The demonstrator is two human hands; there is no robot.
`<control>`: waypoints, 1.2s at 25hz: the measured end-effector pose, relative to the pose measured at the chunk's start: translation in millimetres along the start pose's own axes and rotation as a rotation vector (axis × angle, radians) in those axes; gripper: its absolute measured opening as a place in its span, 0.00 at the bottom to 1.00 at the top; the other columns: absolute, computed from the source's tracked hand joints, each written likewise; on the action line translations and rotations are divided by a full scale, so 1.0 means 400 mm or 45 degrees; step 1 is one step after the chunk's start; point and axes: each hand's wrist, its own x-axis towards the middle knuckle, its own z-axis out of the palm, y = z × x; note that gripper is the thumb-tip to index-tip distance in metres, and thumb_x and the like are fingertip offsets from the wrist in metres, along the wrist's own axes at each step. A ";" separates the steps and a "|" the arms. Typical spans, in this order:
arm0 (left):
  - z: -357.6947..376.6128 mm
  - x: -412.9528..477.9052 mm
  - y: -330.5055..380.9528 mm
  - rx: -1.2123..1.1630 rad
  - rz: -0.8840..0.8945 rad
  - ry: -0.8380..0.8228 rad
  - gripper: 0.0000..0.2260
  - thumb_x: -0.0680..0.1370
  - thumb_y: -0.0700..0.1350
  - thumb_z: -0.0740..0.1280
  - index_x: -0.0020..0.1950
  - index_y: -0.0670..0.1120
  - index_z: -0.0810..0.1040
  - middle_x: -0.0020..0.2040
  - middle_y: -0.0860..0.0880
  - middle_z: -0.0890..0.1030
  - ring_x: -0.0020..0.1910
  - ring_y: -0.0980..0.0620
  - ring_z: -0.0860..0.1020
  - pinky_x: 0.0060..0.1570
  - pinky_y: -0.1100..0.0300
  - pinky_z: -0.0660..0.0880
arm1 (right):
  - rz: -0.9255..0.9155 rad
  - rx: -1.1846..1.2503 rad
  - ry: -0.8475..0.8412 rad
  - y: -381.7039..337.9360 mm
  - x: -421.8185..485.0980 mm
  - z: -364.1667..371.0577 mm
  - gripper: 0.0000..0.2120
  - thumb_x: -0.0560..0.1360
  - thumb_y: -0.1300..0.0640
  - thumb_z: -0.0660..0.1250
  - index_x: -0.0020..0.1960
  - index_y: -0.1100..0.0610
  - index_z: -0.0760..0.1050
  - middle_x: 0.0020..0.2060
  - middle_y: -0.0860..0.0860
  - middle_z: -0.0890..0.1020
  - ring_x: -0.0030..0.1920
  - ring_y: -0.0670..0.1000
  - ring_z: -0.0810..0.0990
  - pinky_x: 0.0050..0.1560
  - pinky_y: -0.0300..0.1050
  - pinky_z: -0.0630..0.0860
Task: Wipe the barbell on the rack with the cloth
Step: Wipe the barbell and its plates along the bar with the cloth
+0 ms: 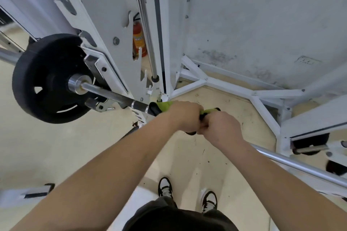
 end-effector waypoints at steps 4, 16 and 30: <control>-0.053 -0.039 -0.141 0.050 -0.088 -0.033 0.08 0.82 0.53 0.60 0.55 0.52 0.75 0.49 0.49 0.80 0.50 0.44 0.78 0.54 0.49 0.77 | -0.068 -0.124 0.031 -0.006 0.000 -0.001 0.05 0.74 0.50 0.70 0.44 0.50 0.83 0.38 0.49 0.80 0.42 0.53 0.79 0.33 0.42 0.67; 0.020 -0.089 -0.098 -0.107 -0.148 0.294 0.04 0.79 0.50 0.63 0.53 0.54 0.72 0.45 0.53 0.78 0.49 0.44 0.80 0.40 0.54 0.74 | -0.019 0.065 0.146 0.041 -0.043 -0.019 0.16 0.75 0.39 0.70 0.52 0.49 0.72 0.43 0.45 0.78 0.46 0.51 0.76 0.43 0.47 0.70; 0.076 -0.073 -0.086 -0.070 -0.122 0.579 0.05 0.75 0.46 0.66 0.44 0.52 0.70 0.39 0.53 0.75 0.45 0.44 0.78 0.38 0.55 0.66 | 0.301 0.507 0.231 0.118 -0.088 -0.033 0.19 0.83 0.51 0.52 0.36 0.55 0.68 0.33 0.50 0.75 0.35 0.52 0.74 0.33 0.47 0.68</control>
